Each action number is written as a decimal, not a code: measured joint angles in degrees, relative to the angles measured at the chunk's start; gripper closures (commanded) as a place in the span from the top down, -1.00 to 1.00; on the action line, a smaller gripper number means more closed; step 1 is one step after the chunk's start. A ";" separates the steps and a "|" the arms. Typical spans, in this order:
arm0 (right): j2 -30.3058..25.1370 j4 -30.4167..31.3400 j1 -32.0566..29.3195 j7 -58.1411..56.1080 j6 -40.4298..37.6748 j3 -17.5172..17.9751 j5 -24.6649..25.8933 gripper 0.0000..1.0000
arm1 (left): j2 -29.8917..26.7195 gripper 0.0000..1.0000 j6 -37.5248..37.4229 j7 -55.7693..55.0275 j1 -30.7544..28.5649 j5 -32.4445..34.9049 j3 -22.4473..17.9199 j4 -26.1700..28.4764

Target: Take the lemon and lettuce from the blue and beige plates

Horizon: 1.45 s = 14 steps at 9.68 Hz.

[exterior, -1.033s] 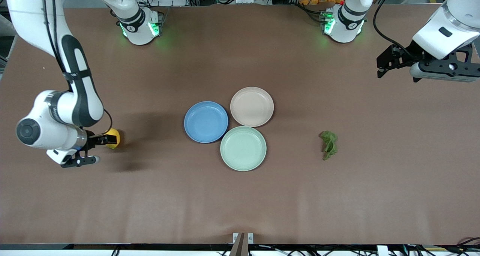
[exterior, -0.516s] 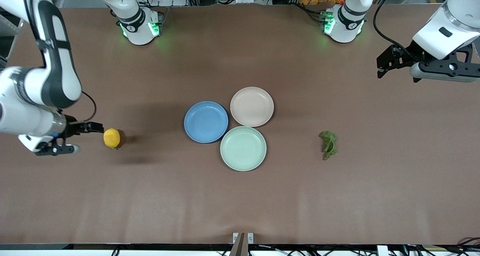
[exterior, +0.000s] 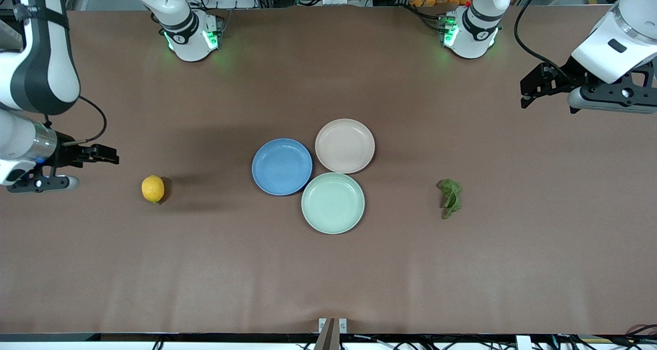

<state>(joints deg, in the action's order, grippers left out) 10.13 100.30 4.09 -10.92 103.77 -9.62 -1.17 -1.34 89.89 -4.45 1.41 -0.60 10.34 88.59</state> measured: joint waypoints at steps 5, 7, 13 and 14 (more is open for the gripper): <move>-2.02 -7.92 -0.21 0.14 -10.44 1.68 0.21 1.00 | 0.01 1.00 0.00 0.02 0.00 0.00 -0.09 -0.01; -4.29 -9.13 -1.75 0.16 -13.20 2.66 0.21 1.00 | 0.01 1.00 0.00 0.09 -0.01 0.00 -0.82 -0.02; -10.06 -9.26 -2.32 4.63 -15.72 3.29 0.13 1.00 | 0.00 1.00 0.00 0.13 0.00 0.00 -1.06 -0.10; -10.62 -9.26 -2.34 5.20 -15.87 3.43 -0.12 1.00 | 0.00 1.00 0.00 0.13 0.00 0.00 -1.06 -0.12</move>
<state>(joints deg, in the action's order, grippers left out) -0.49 91.04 1.74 -5.73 87.90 -6.19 -1.29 -1.34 89.89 -4.31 1.41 -0.60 9.28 88.47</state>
